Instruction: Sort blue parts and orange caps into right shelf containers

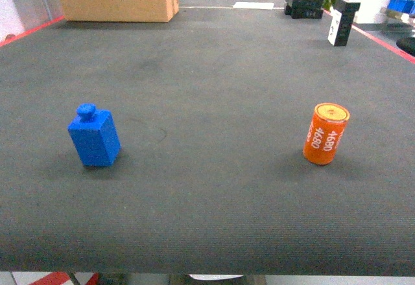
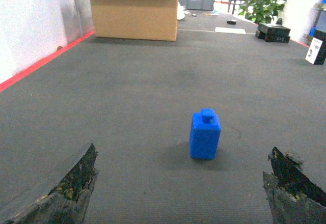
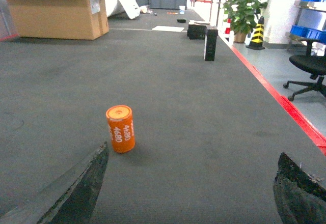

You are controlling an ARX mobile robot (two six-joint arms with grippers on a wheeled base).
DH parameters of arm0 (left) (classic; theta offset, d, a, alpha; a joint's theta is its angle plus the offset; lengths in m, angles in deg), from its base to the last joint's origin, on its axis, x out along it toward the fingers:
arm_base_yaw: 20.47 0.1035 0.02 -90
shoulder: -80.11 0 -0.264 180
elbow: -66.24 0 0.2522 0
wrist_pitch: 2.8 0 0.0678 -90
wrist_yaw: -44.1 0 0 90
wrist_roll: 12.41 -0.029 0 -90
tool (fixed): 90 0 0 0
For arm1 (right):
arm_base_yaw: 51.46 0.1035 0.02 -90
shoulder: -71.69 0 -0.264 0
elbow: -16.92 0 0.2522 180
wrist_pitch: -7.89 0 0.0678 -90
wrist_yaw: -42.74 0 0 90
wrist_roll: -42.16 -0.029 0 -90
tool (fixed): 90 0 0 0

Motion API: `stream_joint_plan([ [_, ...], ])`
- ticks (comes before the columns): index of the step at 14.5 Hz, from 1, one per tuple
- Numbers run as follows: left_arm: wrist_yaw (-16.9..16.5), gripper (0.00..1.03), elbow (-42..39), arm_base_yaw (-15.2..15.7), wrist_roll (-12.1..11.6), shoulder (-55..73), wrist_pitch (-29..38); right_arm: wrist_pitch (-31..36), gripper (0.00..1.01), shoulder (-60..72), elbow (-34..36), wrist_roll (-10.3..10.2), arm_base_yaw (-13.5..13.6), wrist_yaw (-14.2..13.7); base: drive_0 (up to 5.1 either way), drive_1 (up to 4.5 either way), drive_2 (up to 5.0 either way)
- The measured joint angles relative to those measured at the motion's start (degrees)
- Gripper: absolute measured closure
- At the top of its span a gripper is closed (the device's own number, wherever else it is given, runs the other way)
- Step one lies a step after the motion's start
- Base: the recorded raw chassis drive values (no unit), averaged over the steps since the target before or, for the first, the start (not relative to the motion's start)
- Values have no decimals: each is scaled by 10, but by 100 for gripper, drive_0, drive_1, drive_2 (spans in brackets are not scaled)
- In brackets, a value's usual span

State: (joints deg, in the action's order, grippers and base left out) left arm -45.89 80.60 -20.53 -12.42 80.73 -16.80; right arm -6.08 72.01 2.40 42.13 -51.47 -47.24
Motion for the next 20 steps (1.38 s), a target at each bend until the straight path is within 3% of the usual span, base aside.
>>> stream_joint_plan([
  [20,0,5,0,0,0,0,0,-1,3,0,0,0,0,0,0,0,0],
])
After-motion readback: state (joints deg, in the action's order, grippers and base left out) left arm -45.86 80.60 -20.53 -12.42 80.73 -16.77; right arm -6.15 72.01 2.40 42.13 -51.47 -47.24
